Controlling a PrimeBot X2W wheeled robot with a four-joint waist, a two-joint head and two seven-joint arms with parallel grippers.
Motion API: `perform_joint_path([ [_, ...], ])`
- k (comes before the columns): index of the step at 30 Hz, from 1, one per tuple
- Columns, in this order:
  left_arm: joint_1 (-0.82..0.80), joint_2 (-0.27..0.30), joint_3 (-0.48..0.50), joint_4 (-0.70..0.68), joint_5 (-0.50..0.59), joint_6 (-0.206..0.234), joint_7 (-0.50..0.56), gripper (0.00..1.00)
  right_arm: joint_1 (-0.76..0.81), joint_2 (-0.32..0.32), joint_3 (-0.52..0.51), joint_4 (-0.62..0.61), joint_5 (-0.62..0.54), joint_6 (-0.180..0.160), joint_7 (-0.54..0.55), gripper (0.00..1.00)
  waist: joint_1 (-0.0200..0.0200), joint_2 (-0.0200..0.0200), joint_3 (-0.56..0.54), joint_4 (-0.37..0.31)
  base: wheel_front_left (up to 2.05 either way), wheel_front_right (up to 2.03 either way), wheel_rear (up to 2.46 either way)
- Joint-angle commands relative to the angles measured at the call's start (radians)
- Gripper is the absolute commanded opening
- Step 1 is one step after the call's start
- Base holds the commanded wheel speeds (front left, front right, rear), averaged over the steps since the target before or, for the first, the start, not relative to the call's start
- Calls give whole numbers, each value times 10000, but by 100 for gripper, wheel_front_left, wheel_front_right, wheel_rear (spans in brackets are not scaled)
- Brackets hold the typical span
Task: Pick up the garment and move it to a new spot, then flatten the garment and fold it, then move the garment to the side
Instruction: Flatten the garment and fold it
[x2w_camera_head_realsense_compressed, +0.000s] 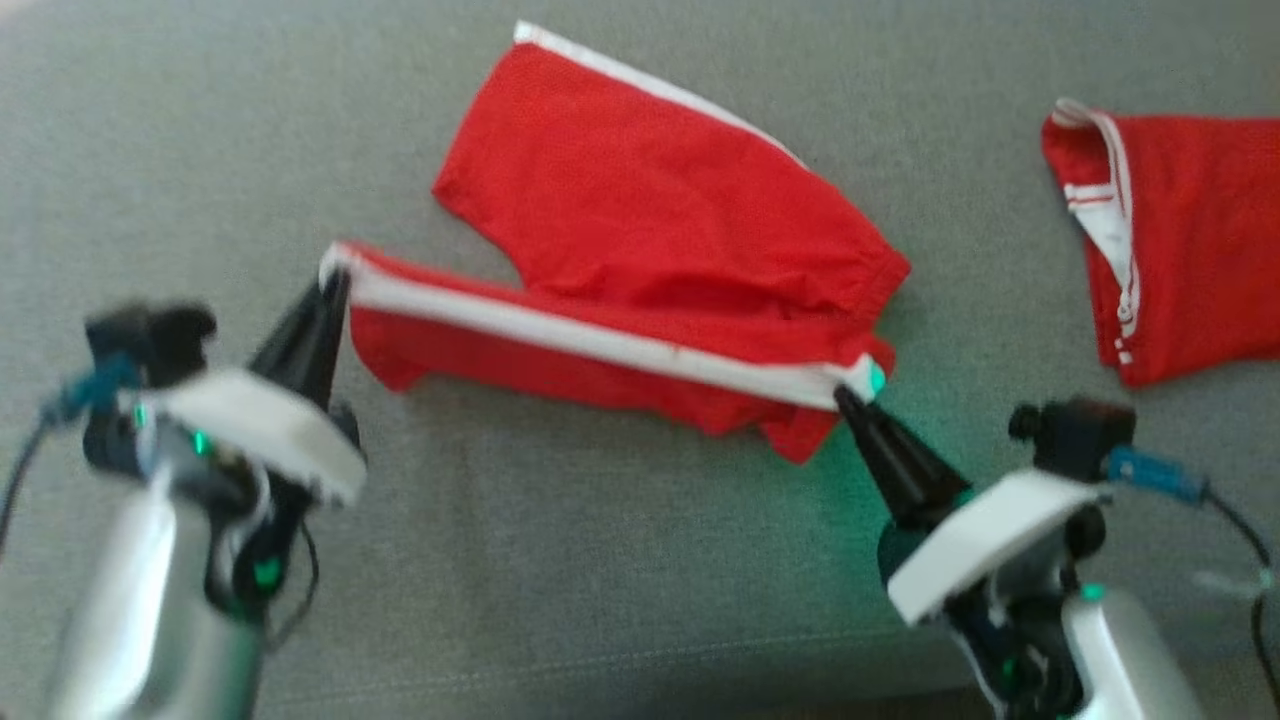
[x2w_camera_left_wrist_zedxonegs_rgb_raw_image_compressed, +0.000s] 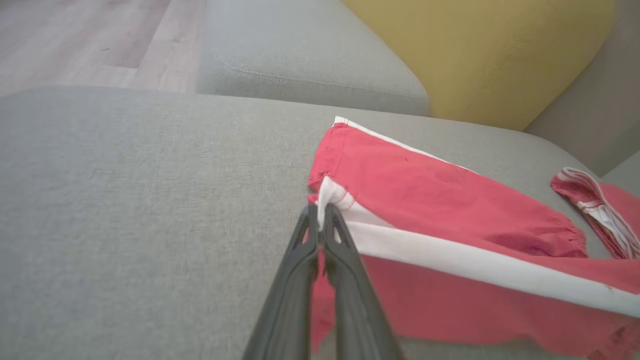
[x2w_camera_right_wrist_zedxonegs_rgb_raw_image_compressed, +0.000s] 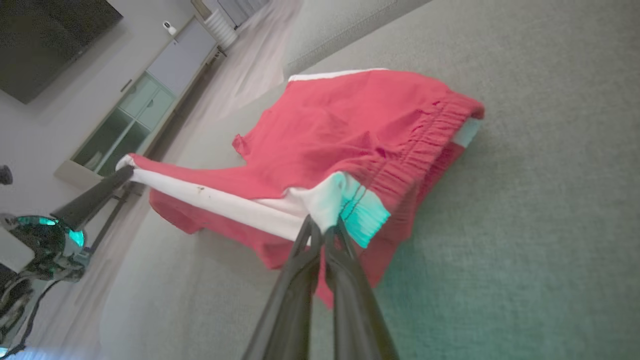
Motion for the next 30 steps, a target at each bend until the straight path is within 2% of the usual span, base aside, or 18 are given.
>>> perform_joint_path([
  [1, -1006, 397, 382, 39, -74, -104, 176, 0, -537, -65, 31, -107, 30, -9, 200, 0, 1, 0, 486, -165, 0, 0, 0],
  [8, -3829, 788, -128, 1928, -413, -622, 919, 0, -2307, -65, -143, 687, 809, -9, 437, 0, 1, 0, 1287, -536, 0, 0, 0],
  [15, -6119, 1184, -1127, 4046, -775, -786, 1353, 0, -3753, -65, 326, 1786, 2032, -9, 7, 0, 1, 0, 1868, -1116, 0, 0, 0],
  [22, -7655, 1669, -2457, 5354, -1594, -795, 1193, 0, -4882, -65, 1306, 2651, 3285, -9, -896, 0, 1, 0, 2252, -1696, 0, 0, 0],
  [30, -8701, 2070, -3502, 6328, -2144, -796, 634, 0, -5769, -64, 2182, 3430, 4063, -9, -1764, 0, 1, 0, 2484, -2116, 0, 0, 0],
])
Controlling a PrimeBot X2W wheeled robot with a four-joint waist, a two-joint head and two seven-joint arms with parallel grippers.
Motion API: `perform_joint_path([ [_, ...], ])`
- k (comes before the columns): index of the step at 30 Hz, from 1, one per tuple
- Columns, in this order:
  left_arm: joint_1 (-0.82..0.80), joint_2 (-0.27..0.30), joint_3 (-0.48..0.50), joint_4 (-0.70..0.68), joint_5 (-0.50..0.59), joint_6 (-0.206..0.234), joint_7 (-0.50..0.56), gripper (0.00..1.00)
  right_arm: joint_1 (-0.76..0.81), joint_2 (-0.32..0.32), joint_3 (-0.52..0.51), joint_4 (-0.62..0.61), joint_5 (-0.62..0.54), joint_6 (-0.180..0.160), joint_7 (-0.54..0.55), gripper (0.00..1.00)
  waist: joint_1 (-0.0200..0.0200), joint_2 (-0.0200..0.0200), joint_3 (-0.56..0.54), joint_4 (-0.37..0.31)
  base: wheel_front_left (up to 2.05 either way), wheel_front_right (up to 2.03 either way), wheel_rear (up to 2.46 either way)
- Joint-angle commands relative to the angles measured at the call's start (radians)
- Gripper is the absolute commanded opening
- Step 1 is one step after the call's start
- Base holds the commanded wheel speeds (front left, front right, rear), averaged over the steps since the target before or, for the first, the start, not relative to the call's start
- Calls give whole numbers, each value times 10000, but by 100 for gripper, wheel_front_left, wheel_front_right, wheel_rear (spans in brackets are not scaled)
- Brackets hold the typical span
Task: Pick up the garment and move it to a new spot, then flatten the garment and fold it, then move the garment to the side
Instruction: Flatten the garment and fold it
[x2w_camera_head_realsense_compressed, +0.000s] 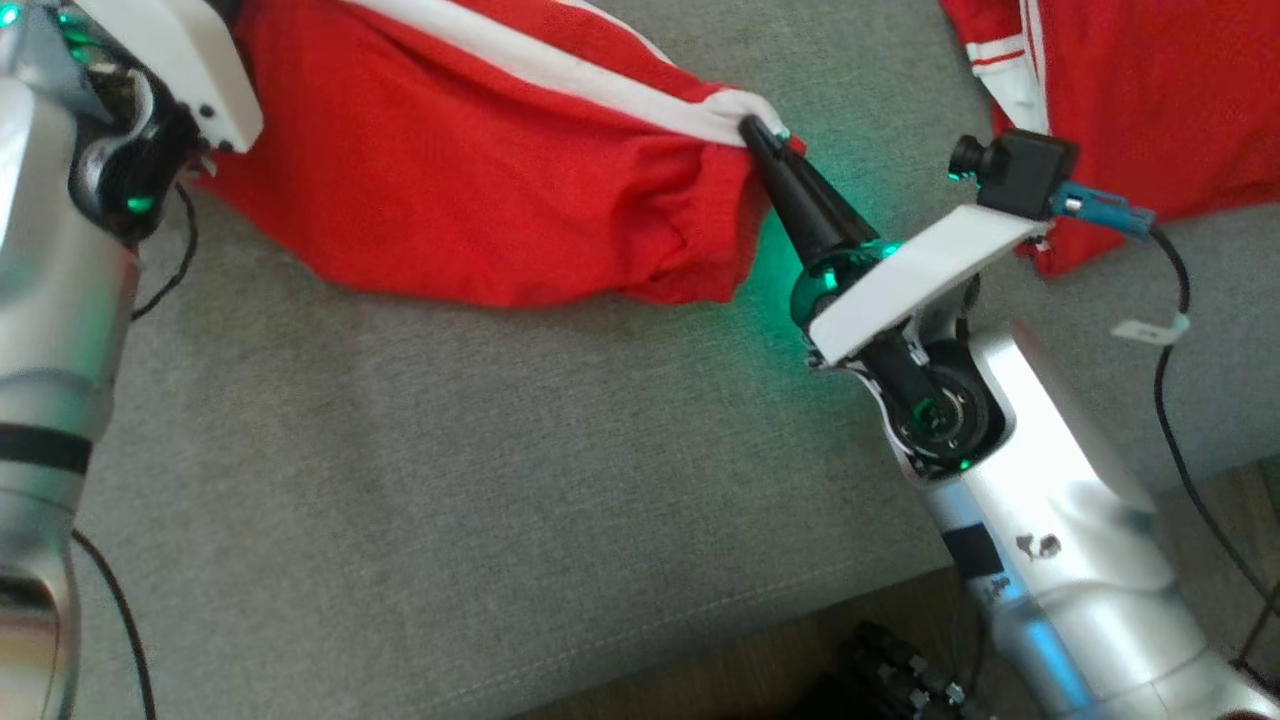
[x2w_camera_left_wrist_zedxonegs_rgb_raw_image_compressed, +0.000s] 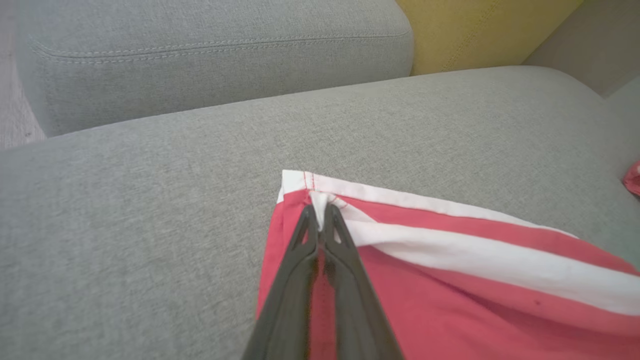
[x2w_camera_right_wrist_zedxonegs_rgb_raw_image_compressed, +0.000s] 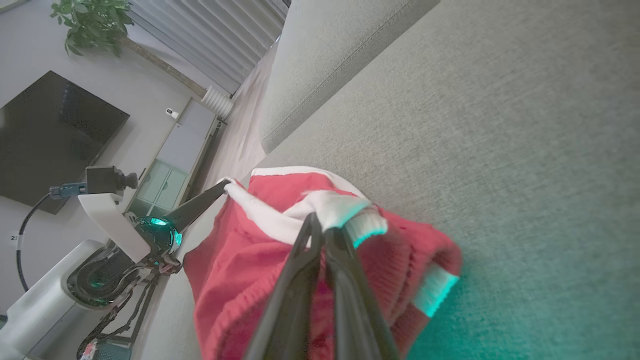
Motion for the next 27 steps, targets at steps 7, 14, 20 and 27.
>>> perform_joint_path([
  [7, -1087, 418, -552, 464, -628, 3, -695, 20, -646, 10, 665, 280, 462, -7, -866, 100, -1, 0, 236, -192, 0, 0, 0],
  [14, -1150, 392, -847, 757, -1016, 3, -2290, 100, -560, 0, 566, 330, -1599, -7, -2606, 100, -1, 0, 196, -45, 0, 0, 0],
  [20, -649, 351, -594, 628, -498, 748, -4430, 100, 349, -85, -778, -563, -4907, -7, -3902, 100, -1, 0, -78, 292, 0, 0, 0],
  [27, 1309, 665, 815, -2211, 494, 2199, -4678, 100, 1822, -34, -2244, -2378, -7226, -7, -3886, 100, -1, 0, -475, 767, 0, 0, 0],
])
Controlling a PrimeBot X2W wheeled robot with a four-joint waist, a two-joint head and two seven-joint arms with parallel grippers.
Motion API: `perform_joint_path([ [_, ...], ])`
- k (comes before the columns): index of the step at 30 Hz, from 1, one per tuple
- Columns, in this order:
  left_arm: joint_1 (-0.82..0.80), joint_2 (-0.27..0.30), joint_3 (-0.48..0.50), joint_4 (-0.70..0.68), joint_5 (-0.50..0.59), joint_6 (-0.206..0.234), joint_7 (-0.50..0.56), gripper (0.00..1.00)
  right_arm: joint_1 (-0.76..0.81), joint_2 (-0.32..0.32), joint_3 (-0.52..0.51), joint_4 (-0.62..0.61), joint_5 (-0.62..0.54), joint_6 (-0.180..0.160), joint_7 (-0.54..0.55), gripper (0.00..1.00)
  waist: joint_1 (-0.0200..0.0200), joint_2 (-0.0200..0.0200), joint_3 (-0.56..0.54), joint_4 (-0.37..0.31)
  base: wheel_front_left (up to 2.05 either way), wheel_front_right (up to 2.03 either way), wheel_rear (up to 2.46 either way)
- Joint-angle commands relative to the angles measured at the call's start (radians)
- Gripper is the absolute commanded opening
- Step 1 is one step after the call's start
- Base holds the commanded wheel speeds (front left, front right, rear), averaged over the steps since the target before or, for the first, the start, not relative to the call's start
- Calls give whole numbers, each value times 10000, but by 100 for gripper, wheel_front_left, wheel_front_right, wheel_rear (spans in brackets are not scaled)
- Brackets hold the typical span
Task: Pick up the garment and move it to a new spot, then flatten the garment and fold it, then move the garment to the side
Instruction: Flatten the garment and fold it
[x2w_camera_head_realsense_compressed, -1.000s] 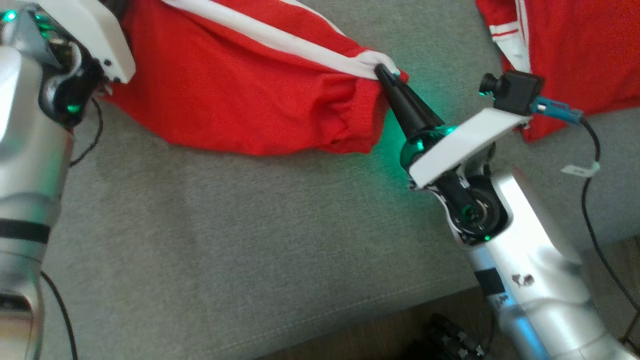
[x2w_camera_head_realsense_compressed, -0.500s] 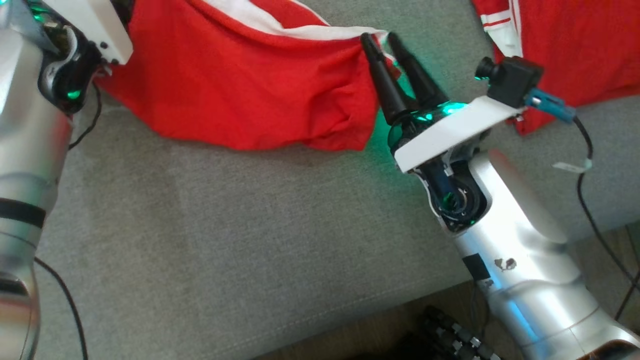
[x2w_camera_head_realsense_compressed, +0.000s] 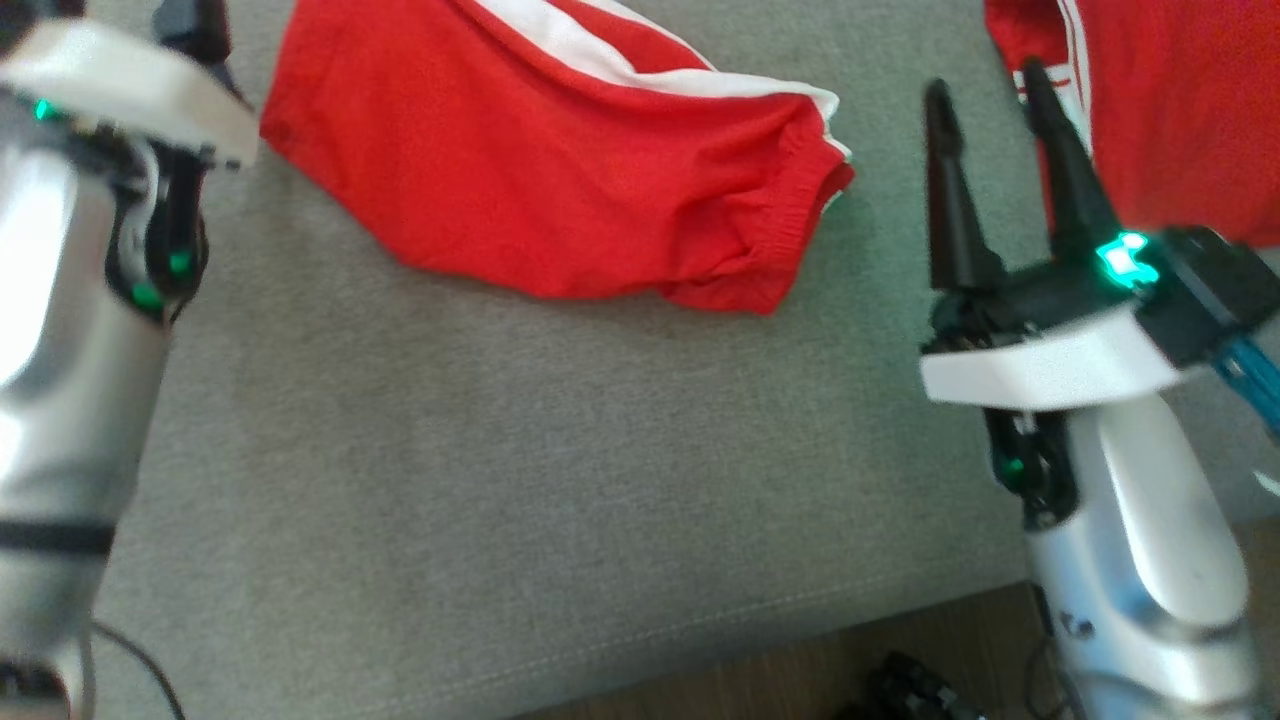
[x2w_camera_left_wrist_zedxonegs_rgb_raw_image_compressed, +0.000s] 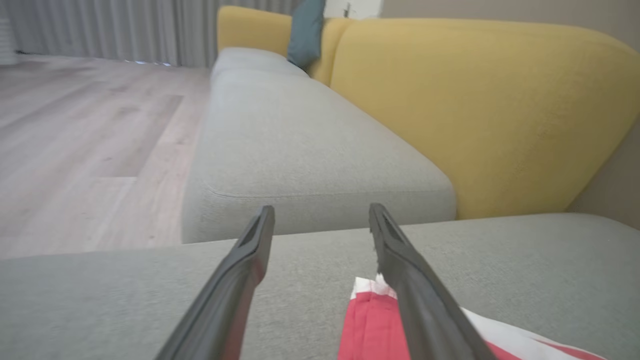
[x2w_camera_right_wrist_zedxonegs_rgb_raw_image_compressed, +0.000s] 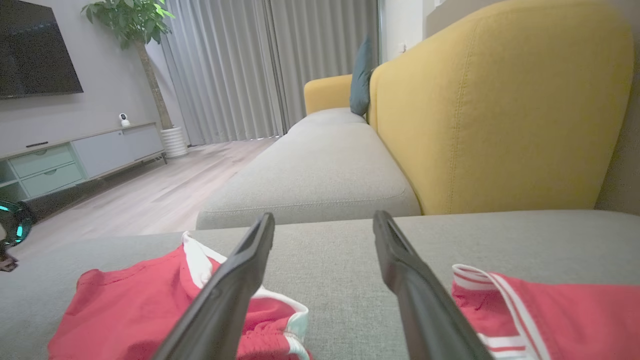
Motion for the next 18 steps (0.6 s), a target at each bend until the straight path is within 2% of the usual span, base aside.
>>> perform_joint_path([
  [1, 568, 602, 860, -1230, 392, 395, -102, 100, 431, 106, -138, -685, -294, -7, 109, 100, 0, 0, -215, 210, 0, 0, 0],
  [6, 2890, 492, 1946, -3584, 1148, 1073, -104, 100, 1236, 132, -715, -1388, -662, -7, 517, 100, 0, 0, -536, 490, 0, 0, 0],
  [9, 4178, 333, 2344, -4552, 1530, 1381, -105, 100, 1674, 138, -890, -1624, -650, -7, 676, 100, 0, 0, -765, 619, 0, 0, 0],
  [13, 5516, 96, 2633, -5412, 1925, 1538, -105, 100, 2186, 140, -953, -1836, -665, -7, 825, 100, 0, 0, -1045, 774, 0, 0, 0],
  [18, 6346, -54, 2734, -5729, 2210, 1566, -106, 100, 2604, 141, -969, -1921, -553, -7, 970, 100, 0, 0, -1283, 840, 0, 0, 0],
])
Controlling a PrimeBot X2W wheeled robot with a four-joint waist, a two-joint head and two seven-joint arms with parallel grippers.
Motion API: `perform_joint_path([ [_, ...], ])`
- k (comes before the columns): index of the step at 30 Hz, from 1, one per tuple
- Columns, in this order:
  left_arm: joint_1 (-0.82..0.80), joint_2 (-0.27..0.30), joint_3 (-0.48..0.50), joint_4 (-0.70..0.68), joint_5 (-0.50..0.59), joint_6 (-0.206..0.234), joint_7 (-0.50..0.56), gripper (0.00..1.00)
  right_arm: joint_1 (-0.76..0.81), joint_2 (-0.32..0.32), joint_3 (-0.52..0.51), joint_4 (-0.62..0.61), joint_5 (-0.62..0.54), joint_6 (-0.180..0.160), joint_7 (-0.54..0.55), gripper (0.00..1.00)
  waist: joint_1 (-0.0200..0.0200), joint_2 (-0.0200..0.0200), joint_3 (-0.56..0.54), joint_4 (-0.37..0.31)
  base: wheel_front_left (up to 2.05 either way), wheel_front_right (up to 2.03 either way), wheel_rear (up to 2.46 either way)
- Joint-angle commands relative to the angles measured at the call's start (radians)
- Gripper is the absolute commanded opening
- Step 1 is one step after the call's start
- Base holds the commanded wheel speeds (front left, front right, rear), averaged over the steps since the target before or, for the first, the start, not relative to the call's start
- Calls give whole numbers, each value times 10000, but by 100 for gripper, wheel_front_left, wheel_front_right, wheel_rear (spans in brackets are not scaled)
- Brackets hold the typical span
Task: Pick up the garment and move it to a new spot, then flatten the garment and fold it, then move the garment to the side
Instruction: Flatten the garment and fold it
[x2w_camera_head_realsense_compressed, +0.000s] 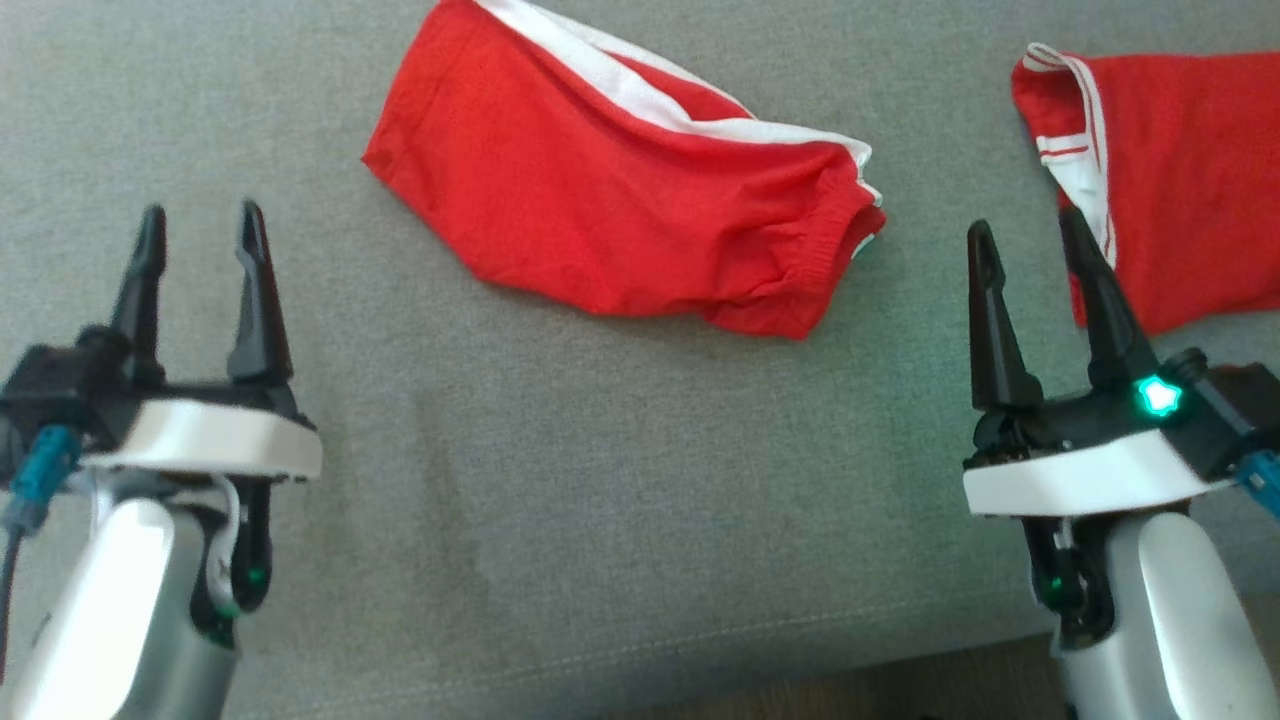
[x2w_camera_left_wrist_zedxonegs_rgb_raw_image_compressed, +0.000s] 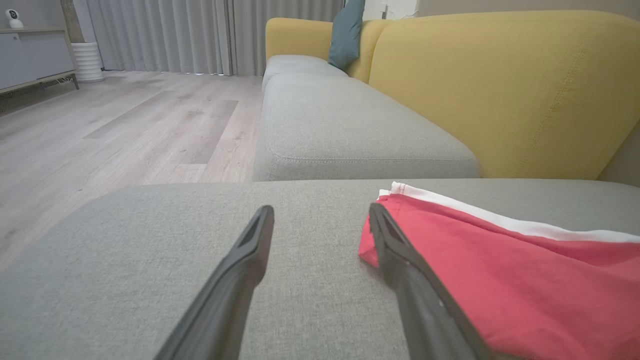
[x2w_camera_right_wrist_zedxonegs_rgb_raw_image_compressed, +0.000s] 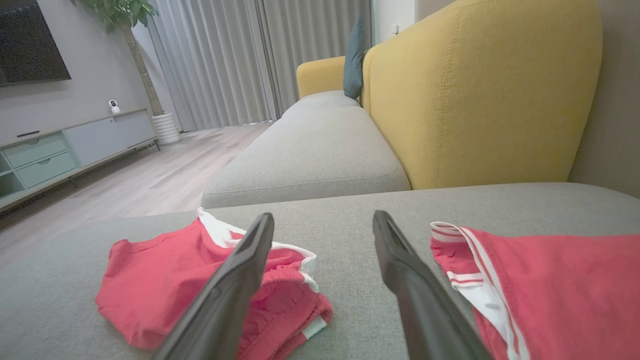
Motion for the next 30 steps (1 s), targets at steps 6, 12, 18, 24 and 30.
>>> perform_joint_path([
  [6, 244, 43, 620, -414, 225, -24, -50, 100, 258, -2, 208, -454, 112, -7, 145, 100, 1, 0, -189, 53, 0, 0, 0],
  [12, 346, -107, 737, -357, 313, -119, -51, 100, 225, -2, 197, -527, 119, -7, 206, 100, 1, 0, -169, 73, 0, 0, 0],
  [18, 235, -346, 970, -488, 424, -361, -51, 100, 203, -2, 151, -602, 204, -7, 239, 100, 1, 0, -103, 138, 0, 0, 0],
  [24, -681, -507, 677, -101, 580, -1089, -44, 100, 74, -1, 128, -709, 218, -7, 386, 100, 1, 0, 243, 172, 0, 0, 0],
  [30, -2613, -638, -232, 1506, 335, -2271, 1219, 100, -144, -1, 211, -786, 217, -7, 453, 100, 1, 0, 664, 24, 0, 0, 0],
])
